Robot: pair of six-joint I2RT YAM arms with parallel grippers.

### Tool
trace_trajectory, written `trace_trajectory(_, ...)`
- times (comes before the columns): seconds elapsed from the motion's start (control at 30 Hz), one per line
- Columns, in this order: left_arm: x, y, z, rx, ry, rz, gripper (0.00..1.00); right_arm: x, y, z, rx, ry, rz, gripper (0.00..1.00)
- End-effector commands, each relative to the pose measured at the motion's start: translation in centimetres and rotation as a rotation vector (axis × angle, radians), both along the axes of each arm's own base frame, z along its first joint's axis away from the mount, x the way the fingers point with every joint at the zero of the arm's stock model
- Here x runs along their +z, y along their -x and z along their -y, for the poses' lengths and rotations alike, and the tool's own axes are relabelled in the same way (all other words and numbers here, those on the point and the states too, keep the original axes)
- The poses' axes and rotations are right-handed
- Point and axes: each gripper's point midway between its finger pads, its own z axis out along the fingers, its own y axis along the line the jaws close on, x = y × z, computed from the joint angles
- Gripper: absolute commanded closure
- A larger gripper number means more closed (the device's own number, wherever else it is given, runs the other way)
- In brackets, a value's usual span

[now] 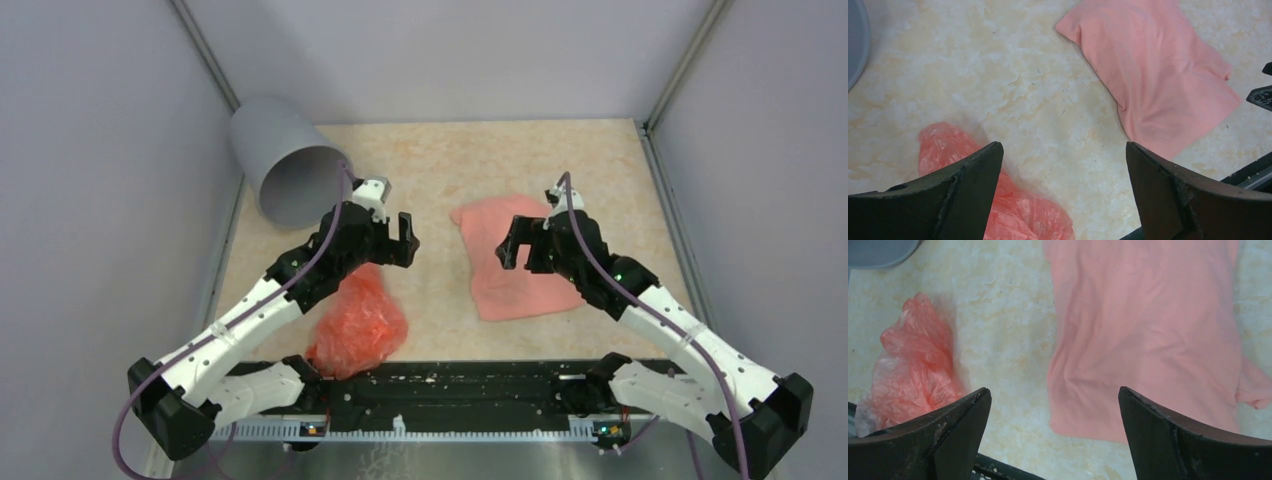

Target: Put the trash bags into the trash bin

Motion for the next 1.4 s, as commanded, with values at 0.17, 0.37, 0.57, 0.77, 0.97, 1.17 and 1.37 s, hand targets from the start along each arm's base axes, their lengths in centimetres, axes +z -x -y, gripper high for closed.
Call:
trace_trajectory(0.17,1.4,-0.3,-1.5,0.07,-0.002,0.057,0.01,2.6,-1.5,1.3,-0.116,-0.033,0.111,0.01)
trace_trajectory(0.37,1.1,0.5,-2.2,0.093,0.032,0.051,0.01,2.3,-1.5,1.0,-0.098,-0.052,0.138,0.01)
trace_trajectory(0.57,-0.6,1.4,-3.3,0.162,0.041,-0.017,0.02,2.4,-0.9,0.9,-0.065,-0.06,0.151,0.01)
trace_trajectory(0.77,-3.9,3.3,-5.2,0.274,0.037,-0.151,0.02,1.6,-0.3,0.1,-0.003,-0.062,0.131,0.01)
trace_trajectory(0.97,-7.1,5.1,-7.3,0.39,0.049,-0.239,0.02,0.5,0.2,-1.1,0.062,-0.093,0.11,0.01)
trace_trajectory(1.17,-10.2,4.8,-8.9,0.512,0.012,-0.254,0.03,-1.0,0.7,-3.2,0.149,-0.143,0.071,0.01)
trace_trajectory(1.37,-10.6,2.2,-8.9,0.581,0.013,-0.21,0.11,-2.5,0.5,-3.8,0.178,-0.125,0.047,0.01)
